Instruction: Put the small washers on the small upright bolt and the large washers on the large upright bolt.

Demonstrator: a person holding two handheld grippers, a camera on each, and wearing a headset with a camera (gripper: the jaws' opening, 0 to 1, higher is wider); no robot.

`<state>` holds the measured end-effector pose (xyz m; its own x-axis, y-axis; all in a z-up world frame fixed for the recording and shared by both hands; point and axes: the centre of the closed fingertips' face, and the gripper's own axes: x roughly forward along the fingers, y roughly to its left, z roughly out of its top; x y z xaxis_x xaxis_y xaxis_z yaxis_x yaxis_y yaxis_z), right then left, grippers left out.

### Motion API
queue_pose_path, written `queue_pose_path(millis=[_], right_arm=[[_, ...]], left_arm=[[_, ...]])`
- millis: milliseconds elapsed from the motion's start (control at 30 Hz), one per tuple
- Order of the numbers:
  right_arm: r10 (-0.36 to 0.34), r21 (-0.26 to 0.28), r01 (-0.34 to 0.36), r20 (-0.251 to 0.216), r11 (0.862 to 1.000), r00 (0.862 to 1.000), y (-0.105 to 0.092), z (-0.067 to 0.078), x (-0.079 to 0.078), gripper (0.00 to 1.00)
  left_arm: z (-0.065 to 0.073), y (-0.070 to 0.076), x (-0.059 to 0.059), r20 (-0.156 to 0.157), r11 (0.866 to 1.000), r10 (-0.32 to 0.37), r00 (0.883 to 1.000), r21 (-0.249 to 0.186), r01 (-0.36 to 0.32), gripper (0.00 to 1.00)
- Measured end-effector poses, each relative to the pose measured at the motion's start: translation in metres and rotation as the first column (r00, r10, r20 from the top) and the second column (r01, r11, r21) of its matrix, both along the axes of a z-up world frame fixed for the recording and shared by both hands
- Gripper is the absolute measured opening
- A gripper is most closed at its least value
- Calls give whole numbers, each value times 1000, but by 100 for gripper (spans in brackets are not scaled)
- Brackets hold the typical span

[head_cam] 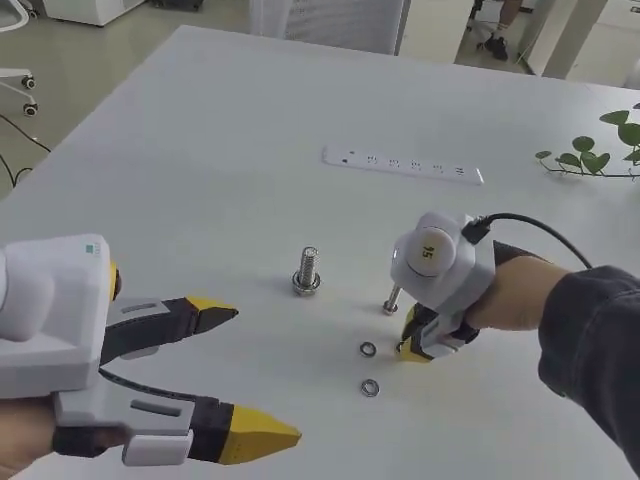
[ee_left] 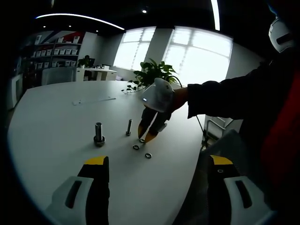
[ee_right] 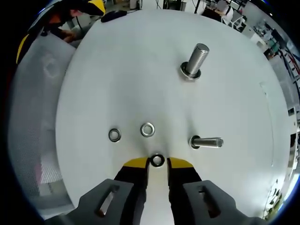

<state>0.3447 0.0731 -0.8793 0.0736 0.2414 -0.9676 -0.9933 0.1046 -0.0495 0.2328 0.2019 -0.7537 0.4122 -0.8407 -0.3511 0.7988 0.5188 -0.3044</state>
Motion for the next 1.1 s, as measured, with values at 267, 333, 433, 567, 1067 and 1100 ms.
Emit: queue_pose_path(millis=[267, 333, 433, 567, 1067, 1100], right_arm=[[-10, 8, 11, -15, 1000, 1000, 0, -1, -3, 15], [-14, 7, 14, -17, 1000, 1000, 0, -1, -3, 14], [-12, 4, 12, -18, 1000, 1000, 0, -1, -2, 14], [-6, 3, 6, -22, 1000, 1000, 0, -1, -3, 14], [-27, 9, 27, -21, 1000, 999, -1, -1, -3, 17], [-33, 9, 33, -21, 999, 999, -2, -1, -3, 17]], left_arm=[[0, 0, 0, -2, 1000, 1, 1000, -4, -1, 86], [1, 0, 0, -2, 1000, 0, 1000, -6, 0, 87], [1, 0, 0, -1, 1000, 1, 1000, -8, -1, 87], [1, 0, 0, -4, 1000, 3, 1000, -10, -3, 86], [3, -2, 0, -4, 1000, 2, 1000, -14, -2, 86], [3, -1, 0, -2, 1000, 2, 1000, -13, -2, 86]])
